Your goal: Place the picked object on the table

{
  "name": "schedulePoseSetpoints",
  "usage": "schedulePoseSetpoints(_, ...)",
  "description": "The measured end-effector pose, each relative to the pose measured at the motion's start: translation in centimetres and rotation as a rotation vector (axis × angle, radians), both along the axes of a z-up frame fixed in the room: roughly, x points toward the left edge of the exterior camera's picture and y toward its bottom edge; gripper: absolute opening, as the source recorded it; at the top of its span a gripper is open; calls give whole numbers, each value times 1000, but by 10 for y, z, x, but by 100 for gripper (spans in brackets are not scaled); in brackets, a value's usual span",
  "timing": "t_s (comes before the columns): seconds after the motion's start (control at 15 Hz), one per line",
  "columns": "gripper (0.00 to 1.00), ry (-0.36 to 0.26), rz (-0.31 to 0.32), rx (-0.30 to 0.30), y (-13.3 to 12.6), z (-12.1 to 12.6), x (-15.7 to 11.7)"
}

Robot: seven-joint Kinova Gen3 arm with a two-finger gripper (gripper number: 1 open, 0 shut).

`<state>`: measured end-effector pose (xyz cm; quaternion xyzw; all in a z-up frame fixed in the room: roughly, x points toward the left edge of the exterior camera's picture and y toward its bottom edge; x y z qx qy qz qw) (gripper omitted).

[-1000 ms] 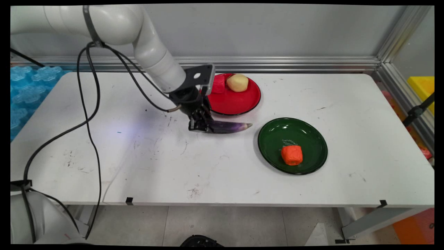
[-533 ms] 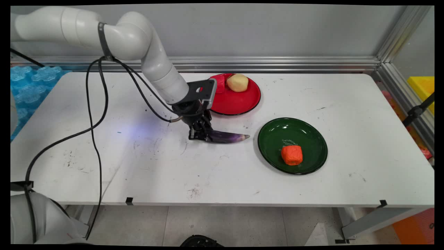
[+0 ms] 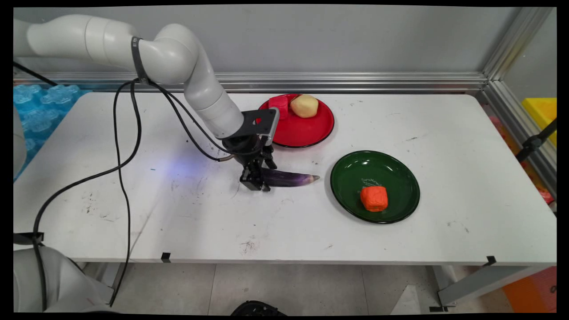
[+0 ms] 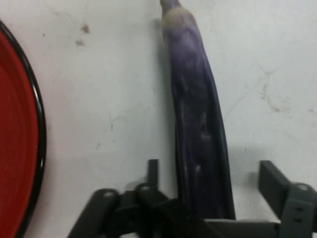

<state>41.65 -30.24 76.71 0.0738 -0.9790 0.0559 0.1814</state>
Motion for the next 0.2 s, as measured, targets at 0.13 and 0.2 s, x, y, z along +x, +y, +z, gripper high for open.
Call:
schedulePoseSetpoints(0.13,100,7,-5,-4,0,2,0)
schedulePoseSetpoints(0.2,100,13,-5,-7,0,4,0)
